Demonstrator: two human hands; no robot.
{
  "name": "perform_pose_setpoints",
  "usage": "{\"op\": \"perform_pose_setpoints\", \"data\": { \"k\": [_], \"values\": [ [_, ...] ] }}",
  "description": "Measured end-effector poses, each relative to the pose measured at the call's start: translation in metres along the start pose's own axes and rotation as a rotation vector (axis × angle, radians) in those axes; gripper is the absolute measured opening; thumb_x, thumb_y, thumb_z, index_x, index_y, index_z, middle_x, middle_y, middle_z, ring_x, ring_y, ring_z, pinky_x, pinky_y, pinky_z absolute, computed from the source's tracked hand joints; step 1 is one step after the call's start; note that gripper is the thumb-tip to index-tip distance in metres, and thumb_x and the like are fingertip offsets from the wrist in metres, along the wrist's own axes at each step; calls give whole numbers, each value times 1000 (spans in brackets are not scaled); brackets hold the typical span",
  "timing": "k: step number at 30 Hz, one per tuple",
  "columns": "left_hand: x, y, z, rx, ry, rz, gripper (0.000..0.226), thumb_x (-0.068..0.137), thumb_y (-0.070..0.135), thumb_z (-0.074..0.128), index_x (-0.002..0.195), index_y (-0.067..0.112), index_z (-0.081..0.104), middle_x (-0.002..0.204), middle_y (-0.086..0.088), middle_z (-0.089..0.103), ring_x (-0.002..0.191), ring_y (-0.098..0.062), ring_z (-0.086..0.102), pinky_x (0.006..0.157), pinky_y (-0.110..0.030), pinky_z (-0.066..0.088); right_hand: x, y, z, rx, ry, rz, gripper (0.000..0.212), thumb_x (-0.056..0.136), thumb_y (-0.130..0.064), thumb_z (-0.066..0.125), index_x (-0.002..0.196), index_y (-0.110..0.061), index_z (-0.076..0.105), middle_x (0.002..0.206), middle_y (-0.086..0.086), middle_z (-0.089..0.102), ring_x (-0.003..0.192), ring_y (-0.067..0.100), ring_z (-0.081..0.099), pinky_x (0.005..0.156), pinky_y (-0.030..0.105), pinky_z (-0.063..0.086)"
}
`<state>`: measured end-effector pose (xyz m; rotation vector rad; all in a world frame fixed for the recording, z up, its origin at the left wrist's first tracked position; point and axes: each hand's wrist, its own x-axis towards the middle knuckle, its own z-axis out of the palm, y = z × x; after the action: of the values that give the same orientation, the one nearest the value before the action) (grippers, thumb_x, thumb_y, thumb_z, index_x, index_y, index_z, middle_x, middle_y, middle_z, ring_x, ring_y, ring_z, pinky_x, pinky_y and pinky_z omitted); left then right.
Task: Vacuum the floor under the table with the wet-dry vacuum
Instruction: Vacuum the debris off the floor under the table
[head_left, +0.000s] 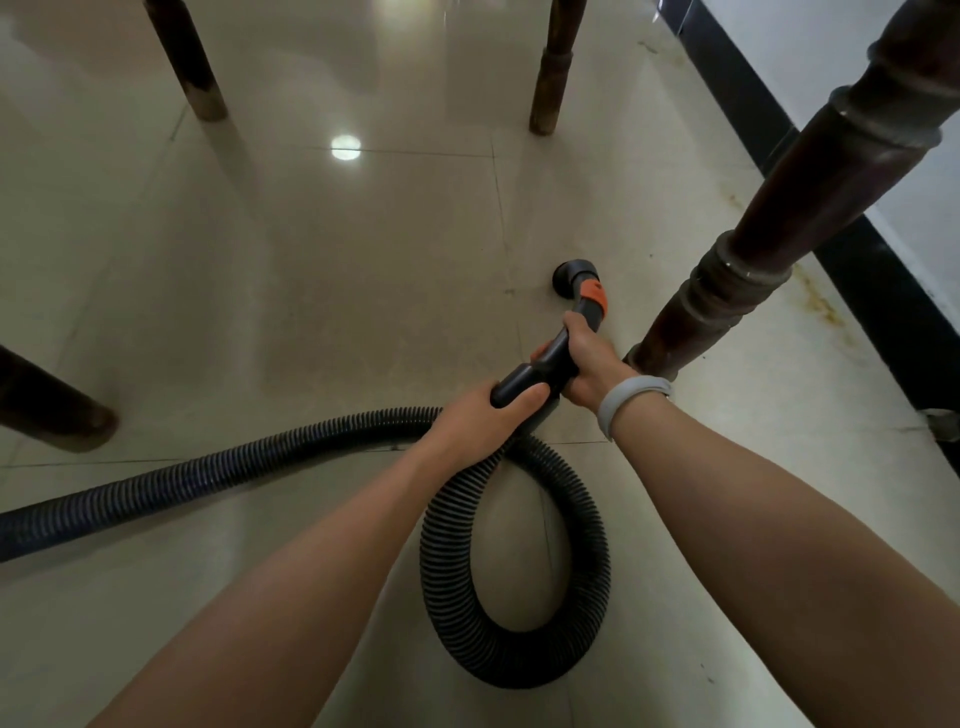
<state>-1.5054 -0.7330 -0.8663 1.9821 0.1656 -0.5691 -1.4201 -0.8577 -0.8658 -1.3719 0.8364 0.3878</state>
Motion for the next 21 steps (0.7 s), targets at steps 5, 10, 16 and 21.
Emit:
{"op": "perform_pose_setpoints", "data": {
  "k": [5,10,16,21],
  "values": [
    [1,6,8,-20,-7,-17,47,85,62,49,108,21,52,84,3,61,72,-13,61,66,-29,52,1,-5,-7,55,-33,18,36,94,-32,55,110,-3,43,72,11,52,60,23,54,60,37,51],
    [-16,-9,18,28,-57,-5,41,87,57,50,107,22,49,86,6,57,76,-7,56,61,-19,44,-13,17,-16,49,-29,69,33,94,-31,55,105,-2,43,67,11,54,58,23,56,59,35,50],
    [-40,-28,12,-15,-140,-29,40,87,54,51,108,19,53,97,-2,64,87,-16,63,78,-28,52,-37,40,-13,52,-103,84,24,95,-26,53,91,-5,44,61,10,52,53,23,54,55,36,51],
    [-52,-33,12,-11,-106,-34,39,87,54,52,107,21,53,94,1,65,84,-11,64,75,-26,53,-43,47,-7,35,-187,72,25,95,-24,52,105,-3,44,61,8,51,51,21,53,54,34,52]
  ]
}}
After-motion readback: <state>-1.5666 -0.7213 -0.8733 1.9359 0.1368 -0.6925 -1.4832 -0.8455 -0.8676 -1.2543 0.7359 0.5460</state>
